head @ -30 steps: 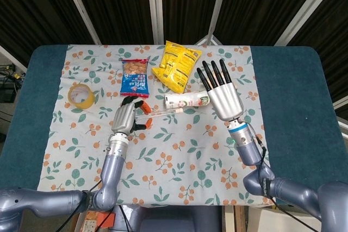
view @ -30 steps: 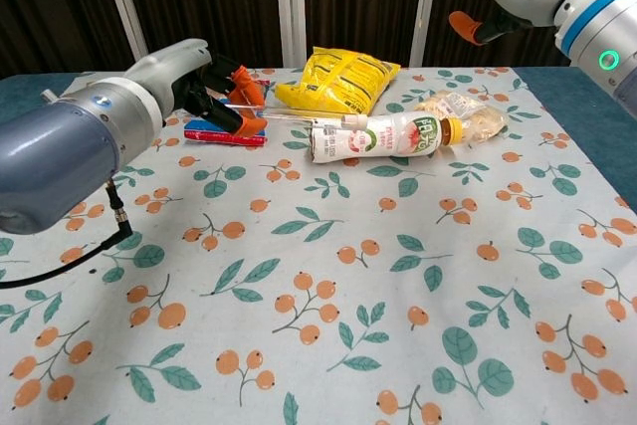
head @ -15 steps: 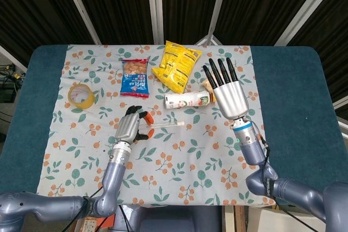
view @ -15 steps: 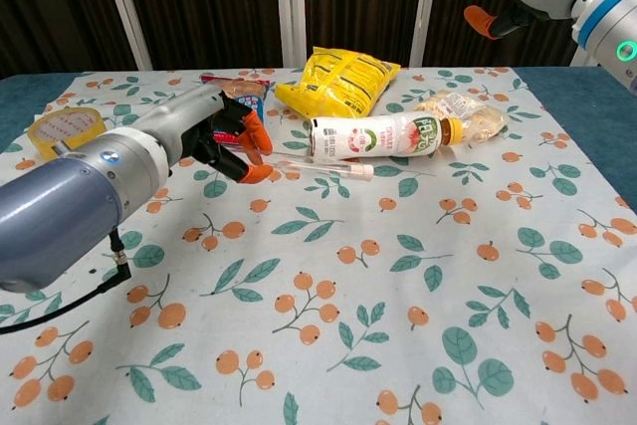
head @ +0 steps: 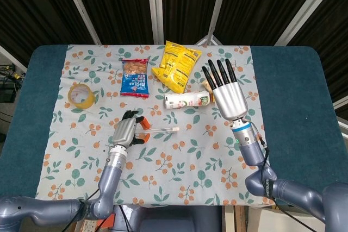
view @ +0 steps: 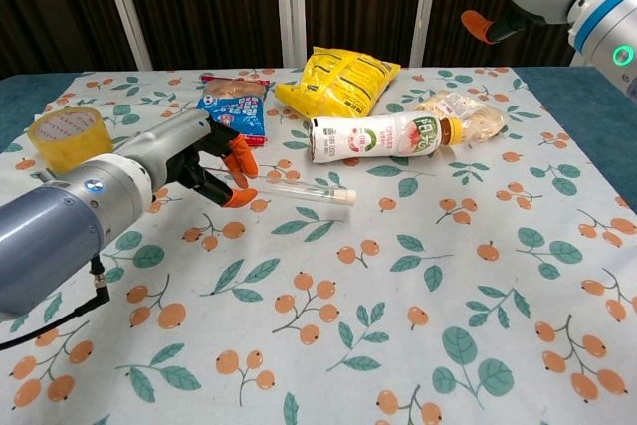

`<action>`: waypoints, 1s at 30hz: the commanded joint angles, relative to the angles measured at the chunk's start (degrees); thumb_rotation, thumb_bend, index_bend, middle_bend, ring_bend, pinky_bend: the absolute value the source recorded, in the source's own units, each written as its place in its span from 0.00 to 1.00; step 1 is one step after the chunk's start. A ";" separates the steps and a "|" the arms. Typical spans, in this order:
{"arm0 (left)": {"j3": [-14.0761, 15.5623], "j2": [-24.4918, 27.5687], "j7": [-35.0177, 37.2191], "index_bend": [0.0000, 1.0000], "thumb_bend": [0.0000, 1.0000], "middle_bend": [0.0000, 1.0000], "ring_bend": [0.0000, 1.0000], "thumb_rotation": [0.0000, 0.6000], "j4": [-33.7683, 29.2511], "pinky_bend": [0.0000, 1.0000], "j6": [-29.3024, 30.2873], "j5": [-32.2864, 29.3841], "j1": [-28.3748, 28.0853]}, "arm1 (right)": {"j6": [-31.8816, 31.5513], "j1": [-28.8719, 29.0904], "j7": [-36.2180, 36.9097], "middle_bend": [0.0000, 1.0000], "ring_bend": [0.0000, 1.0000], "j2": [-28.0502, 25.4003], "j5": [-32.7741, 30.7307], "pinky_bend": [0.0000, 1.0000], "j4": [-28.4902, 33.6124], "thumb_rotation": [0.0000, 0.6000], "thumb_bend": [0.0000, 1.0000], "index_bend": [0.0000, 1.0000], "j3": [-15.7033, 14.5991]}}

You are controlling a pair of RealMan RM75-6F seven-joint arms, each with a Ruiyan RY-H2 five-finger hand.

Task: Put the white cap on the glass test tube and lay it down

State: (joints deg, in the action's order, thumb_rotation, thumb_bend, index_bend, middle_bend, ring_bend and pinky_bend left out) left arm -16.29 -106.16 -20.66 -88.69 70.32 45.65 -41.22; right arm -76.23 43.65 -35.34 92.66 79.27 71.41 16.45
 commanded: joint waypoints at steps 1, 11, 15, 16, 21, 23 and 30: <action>0.41 0.60 -0.02 0.69 0.52 0.47 0.13 1.00 -0.14 0.00 -0.37 -0.06 0.64 | -0.05 -0.11 -0.16 0.01 0.00 0.20 -0.06 0.00 0.15 1.00 0.47 0.07 -0.14; 1.57 2.82 -0.32 0.64 0.45 0.45 0.12 1.00 -1.43 0.00 -1.59 -0.43 2.75 | -0.41 -0.27 -1.69 0.01 0.00 0.41 -0.27 0.00 1.53 1.00 0.47 0.07 -0.03; 1.96 3.78 -0.17 0.61 0.39 0.42 0.12 1.00 -2.21 0.00 -1.69 0.01 3.46 | -0.64 -0.60 -2.38 0.01 0.00 0.10 -0.53 0.00 2.72 1.00 0.46 0.07 0.00; 2.06 4.22 0.11 0.60 0.37 0.41 0.12 1.00 -2.66 0.00 -1.68 0.43 3.75 | -0.77 -0.87 -2.59 0.01 0.00 -0.07 -0.74 0.00 3.38 1.00 0.46 0.07 -0.02; 2.55 5.96 1.17 0.54 0.26 0.34 0.11 1.00 -4.30 0.00 -1.65 2.44 4.81 | -1.39 -2.04 -3.10 0.01 0.00 -0.78 -1.28 0.00 5.81 1.00 0.40 0.07 -0.36; 2.82 6.61 1.51 0.51 0.23 0.32 0.10 1.00 -4.90 0.00 -1.44 3.39 5.23 | -1.62 -2.56 -3.28 0.00 0.00 -1.07 -1.58 0.00 6.80 1.00 0.40 0.06 -0.50; 3.49 9.65 2.61 0.47 0.21 0.27 0.09 1.00 -7.76 0.00 -0.59 5.01 7.17 | -2.77 -5.92 -3.69 0.00 0.00 -2.77 -3.58 0.00 10.87 1.00 0.40 0.05 -1.84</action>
State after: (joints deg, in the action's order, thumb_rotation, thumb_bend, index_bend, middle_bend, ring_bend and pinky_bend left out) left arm -12.95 -96.91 -18.27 -96.06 69.54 50.41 -34.38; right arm -78.68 38.53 -38.86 90.39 76.25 81.39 15.02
